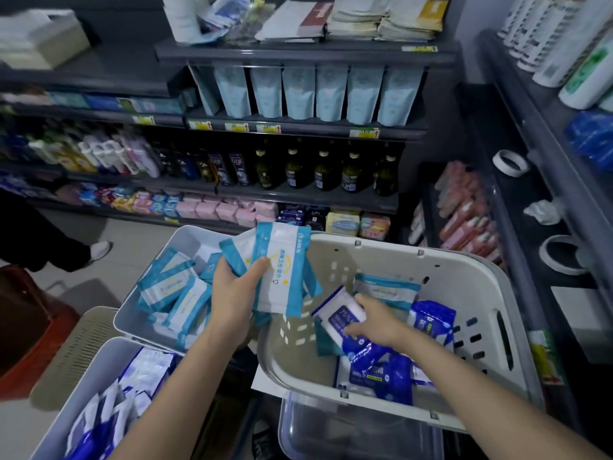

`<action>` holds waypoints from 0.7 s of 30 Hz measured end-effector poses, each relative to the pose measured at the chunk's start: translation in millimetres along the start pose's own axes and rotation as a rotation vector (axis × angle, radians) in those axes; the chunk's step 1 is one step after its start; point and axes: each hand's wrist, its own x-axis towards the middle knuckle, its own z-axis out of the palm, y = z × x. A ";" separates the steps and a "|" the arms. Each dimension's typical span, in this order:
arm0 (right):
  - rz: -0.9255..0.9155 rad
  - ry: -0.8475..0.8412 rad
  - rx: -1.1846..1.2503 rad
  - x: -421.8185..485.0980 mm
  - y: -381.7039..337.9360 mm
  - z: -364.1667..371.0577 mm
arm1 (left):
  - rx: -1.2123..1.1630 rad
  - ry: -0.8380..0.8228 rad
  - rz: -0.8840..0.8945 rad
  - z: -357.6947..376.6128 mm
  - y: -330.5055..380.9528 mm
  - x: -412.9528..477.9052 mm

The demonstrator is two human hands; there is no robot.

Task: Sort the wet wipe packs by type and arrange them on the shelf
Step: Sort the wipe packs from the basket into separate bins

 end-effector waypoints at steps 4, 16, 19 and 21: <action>0.046 0.102 0.358 -20.3 -14.3 -38.1 | -0.015 0.022 -0.015 -0.7 1.1 0.1; -0.162 0.223 1.029 -67.9 -109.4 -65.9 | 0.003 -0.150 0.036 41.9 16.9 -16.7; -0.144 0.312 0.995 -67.3 -119.4 -55.5 | -0.096 -0.205 -0.052 46.7 22.9 -21.9; -0.141 0.338 0.963 -67.3 -122.8 -51.7 | -0.068 -0.252 -0.018 43.7 23.7 -22.4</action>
